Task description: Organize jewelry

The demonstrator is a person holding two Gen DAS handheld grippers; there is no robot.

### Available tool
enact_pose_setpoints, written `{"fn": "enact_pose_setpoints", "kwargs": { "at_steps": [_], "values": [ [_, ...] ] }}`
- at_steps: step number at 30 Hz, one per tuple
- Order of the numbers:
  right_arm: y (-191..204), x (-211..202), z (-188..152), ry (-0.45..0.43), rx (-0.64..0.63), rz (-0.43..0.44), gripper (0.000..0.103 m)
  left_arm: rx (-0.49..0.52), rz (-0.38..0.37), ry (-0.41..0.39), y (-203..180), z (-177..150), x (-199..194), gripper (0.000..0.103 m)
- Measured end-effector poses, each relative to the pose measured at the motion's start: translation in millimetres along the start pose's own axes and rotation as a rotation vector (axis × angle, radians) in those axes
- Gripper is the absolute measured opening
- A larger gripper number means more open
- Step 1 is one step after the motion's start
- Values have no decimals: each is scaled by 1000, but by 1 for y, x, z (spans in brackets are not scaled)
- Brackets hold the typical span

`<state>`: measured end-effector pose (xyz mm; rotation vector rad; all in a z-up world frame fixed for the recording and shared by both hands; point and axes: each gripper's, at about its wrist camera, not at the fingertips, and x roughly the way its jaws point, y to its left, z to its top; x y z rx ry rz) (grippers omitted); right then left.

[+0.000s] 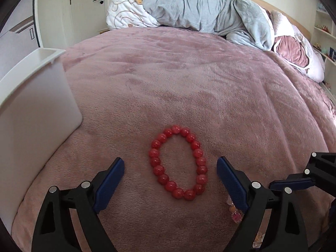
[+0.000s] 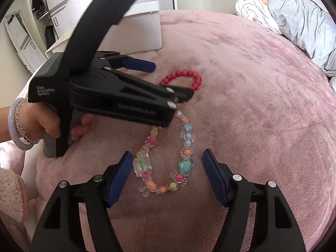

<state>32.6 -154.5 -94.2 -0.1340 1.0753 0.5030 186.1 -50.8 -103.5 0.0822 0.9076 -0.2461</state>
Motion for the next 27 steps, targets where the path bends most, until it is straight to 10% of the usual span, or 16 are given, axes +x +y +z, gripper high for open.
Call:
{"fn": "enact_pose_setpoints", "kwargs": {
  "at_steps": [18, 27],
  "values": [
    [-33, 0, 1, -6, 124, 116, 24, -36, -60, -17, 3, -10, 3, 38],
    [-39, -22, 0, -33, 118, 65, 22, -143, -141, -33, 15, -28, -17, 15]
  ]
}}
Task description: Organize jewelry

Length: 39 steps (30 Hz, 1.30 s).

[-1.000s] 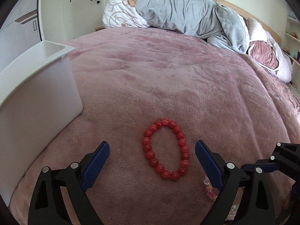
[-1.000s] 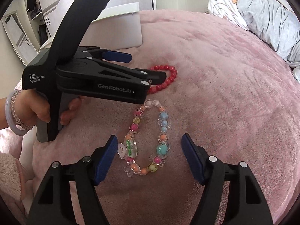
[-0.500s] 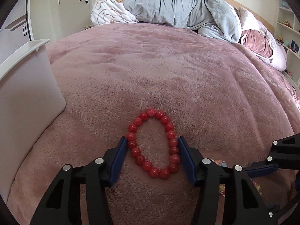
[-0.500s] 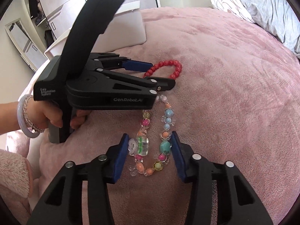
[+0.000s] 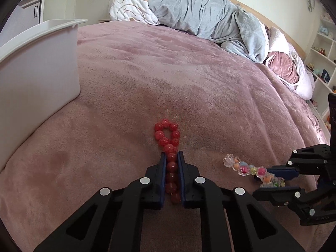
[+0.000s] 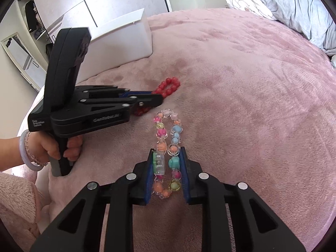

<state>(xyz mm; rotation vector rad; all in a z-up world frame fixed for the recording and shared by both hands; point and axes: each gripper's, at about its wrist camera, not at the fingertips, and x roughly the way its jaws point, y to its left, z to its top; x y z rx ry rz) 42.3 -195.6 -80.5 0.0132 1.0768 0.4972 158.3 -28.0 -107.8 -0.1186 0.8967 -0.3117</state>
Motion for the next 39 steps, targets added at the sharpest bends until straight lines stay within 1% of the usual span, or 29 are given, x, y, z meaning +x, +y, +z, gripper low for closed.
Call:
{"fn": "enact_pose_setpoints", "kwargs": {
  "at_steps": [2, 8, 11, 15, 20, 24, 28, 35, 39],
  "values": [
    [3, -6, -2, -9, -1, -20, 22, -19, -13, -7, 2, -6, -7, 15],
    [13, -19, -2, -40, -9, -71, 22, -42, -19, -48, 7, -20, -37, 15],
    [17, -24, 0, -60, -21, -96, 22, -29, -12, -73, 9, -24, -54, 15],
    [29, -29, 9, -82, -58, -130, 22, -11, 4, -114, 13, -28, -81, 15],
    [44, -39, 22, -109, -80, -144, 22, -35, 3, -169, 27, -30, -114, 15],
    [57, -41, 34, -124, -84, -139, 22, -66, 13, -202, 42, -31, -135, 15],
    [74, -33, 45, -116, -89, -124, 24, -84, 29, -227, 58, -35, -153, 15],
    [105, -10, 72, -103, -128, -89, 24, -56, 86, -287, 81, -37, -193, 15],
    [124, 6, 91, -93, -141, -68, 24, -69, 106, -315, 97, -36, -217, 15]
  ]
}}
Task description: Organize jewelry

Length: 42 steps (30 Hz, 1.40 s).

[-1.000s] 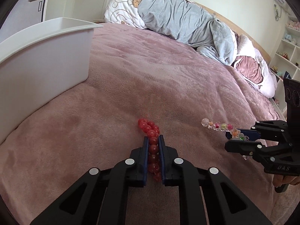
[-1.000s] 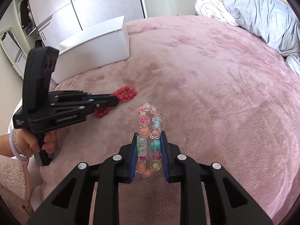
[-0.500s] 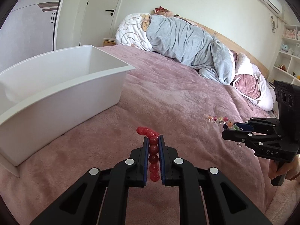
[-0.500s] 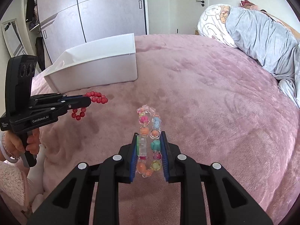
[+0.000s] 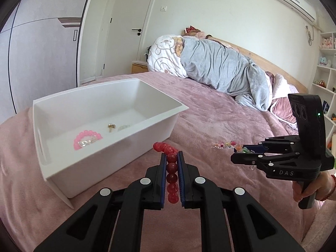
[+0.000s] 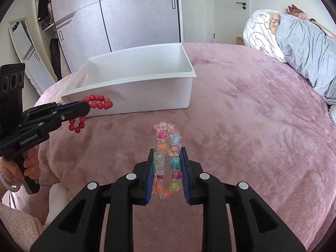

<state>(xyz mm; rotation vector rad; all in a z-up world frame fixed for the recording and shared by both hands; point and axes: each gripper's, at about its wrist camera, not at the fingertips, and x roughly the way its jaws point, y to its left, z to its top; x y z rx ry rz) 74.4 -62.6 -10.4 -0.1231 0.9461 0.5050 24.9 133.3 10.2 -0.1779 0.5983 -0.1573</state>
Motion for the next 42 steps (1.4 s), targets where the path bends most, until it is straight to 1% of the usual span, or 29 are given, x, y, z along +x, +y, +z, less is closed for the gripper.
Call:
{"fn": "enact_pose_setpoints", "kwargs": {
  "at_steps": [7, 12, 16, 19, 22, 23, 25, 27, 30, 31, 32, 33, 34, 39, 42],
  "values": [
    [29, 22, 30, -12, -44, 33, 25, 11, 54, -46, 29, 11, -27, 15],
    [49, 32, 52, -30, -97, 56, 25, -8, 73, -70, 49, 25, -38, 15],
    [55, 33, 60, -49, -110, 52, 25, -16, 77, -71, 55, 36, -40, 15],
    [51, 36, 54, -31, -93, 47, 25, -2, 79, -58, 53, 33, -38, 15],
    [46, 41, 42, 9, -89, 36, 26, -16, 71, -50, 53, 28, -34, 15],
    [44, 43, 37, 21, -89, 30, 32, -23, 66, -49, 52, 27, -34, 15],
    [42, 46, 26, 43, -90, 17, 39, -30, 55, -44, 49, 24, -32, 15],
    [41, 52, 14, 71, -97, 14, 39, -24, 51, -34, 45, 22, -29, 15],
    [44, 60, -3, 104, -116, 12, 38, -17, 46, -22, 37, 20, -25, 15],
    [46, 64, -7, 119, -126, 7, 34, -15, 44, -17, 36, 21, -23, 15],
    [47, 68, -12, 138, -134, 10, 23, -12, 46, -14, 34, 21, -22, 15],
    [49, 72, -16, 157, -137, 18, 19, -9, 46, -12, 32, 21, -21, 15],
    [50, 75, -19, 172, -140, 22, 17, -7, 45, -10, 31, 21, -20, 15],
    [54, 87, -25, 192, -141, 22, 18, -3, 45, 0, 28, 22, -15, 15],
    [54, 92, -21, 195, -131, 24, 18, -11, 43, 9, 29, 21, -12, 15]
  ]
}}
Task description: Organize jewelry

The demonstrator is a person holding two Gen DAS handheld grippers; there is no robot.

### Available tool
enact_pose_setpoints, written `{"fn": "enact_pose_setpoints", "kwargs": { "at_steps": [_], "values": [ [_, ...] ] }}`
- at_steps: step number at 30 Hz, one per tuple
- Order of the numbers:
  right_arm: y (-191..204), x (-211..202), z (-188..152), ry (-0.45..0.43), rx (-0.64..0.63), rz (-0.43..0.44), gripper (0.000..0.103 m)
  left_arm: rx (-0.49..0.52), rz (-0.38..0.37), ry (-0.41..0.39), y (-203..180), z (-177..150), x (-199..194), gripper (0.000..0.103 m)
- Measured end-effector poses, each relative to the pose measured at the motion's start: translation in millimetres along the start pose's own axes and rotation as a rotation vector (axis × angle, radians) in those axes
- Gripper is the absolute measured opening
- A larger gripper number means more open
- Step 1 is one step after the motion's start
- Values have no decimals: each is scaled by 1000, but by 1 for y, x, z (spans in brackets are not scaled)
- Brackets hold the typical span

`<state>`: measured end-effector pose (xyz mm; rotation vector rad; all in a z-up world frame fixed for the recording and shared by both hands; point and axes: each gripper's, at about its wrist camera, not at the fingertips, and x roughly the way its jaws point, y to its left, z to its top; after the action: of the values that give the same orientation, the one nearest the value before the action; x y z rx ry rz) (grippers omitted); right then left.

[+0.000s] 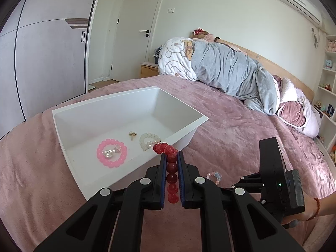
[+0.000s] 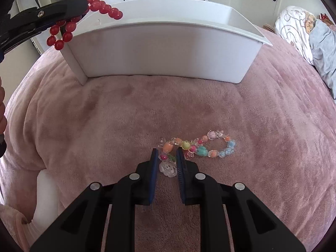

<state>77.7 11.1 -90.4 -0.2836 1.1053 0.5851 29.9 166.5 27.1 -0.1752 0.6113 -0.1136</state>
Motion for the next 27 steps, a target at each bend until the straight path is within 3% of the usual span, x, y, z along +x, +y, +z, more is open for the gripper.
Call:
{"fn": "enact_pose_setpoints", "kwargs": {
  "at_steps": [14, 27],
  "values": [
    [-2, 0, 5, -9, -6, 8, 13, -15, 1, 10, 1, -4, 6, 15],
    [-15, -69, 21, -144, -23, -25, 11, -5, -13, -1, -22, 3, 13, 15]
  ]
}}
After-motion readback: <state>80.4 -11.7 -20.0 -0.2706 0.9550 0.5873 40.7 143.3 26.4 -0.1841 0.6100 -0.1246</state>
